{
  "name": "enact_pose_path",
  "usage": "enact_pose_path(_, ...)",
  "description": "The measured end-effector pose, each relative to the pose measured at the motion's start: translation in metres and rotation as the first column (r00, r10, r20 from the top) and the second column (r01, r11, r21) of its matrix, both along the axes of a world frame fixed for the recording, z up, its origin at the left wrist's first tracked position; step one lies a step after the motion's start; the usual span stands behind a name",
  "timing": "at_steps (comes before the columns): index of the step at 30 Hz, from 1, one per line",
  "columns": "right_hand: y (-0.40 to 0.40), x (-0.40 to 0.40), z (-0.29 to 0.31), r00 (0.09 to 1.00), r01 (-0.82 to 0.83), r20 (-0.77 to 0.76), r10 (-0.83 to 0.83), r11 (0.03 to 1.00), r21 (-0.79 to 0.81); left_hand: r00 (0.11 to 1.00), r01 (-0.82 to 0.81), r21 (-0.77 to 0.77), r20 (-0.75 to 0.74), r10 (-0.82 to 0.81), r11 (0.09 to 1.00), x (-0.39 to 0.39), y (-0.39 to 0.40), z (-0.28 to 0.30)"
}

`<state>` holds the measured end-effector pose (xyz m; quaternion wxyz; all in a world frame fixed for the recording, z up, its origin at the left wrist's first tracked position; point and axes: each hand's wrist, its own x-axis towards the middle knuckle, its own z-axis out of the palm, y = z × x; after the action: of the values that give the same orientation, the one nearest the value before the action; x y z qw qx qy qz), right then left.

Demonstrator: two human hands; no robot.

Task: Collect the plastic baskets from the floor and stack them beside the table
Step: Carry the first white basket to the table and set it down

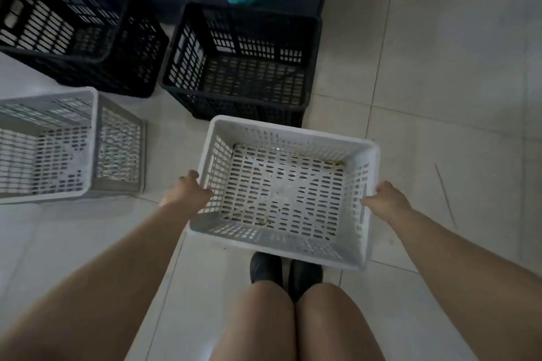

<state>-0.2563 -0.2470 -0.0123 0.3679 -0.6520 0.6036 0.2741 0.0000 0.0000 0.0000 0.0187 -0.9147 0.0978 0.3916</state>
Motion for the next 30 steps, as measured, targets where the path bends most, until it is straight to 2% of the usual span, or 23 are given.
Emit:
enact_pose_path(4,0.005,0.001,-0.102,0.967,0.232,-0.089,-0.240,0.969,-0.087,0.996,-0.086,0.064,0.033,0.084,0.994,0.012,-0.004,-0.093)
enact_pose_path(7,0.007,-0.004,-0.150,0.921,0.356,-0.110,-0.374,0.921,-0.156,0.983,-0.167,0.027,0.077,0.164,0.986,0.026,-0.007,-0.146)
enact_pose_path(11,0.003,-0.015,-0.174,0.893,0.435,0.014,-0.449,0.857,-0.275,0.931,-0.325,-0.127,0.128,0.340,0.937,0.041,-0.005,-0.169)
enact_pose_path(13,-0.002,-0.018,-0.172,0.893,0.422,-0.020,-0.450,0.851,-0.313,0.927,-0.319,-0.148,0.156,0.340,0.936,0.046,-0.005,-0.160)
enact_pose_path(18,-0.017,-0.025,-0.121,0.933,0.283,-0.161,-0.321,0.933,-0.221,0.935,-0.309,-0.141,0.138,0.328,0.941,0.041,-0.004,-0.099)
enact_pose_path(23,-0.020,-0.035,-0.003,0.962,0.173,-0.176,-0.207,0.966,-0.191,0.930,-0.329,-0.131,0.129,0.345,0.935,0.039,0.001,0.016)
enact_pose_path(27,-0.025,-0.046,0.110,0.957,0.235,-0.148,-0.249,0.966,-0.105,0.937,-0.312,-0.170,0.109,0.332,0.935,0.037,-0.001,0.130)
enact_pose_path(30,-0.026,-0.061,0.185,0.917,0.397,-0.020,-0.398,0.917,-0.031,0.937,-0.322,-0.259,0.050,0.346,0.911,0.031,-0.004,0.207)
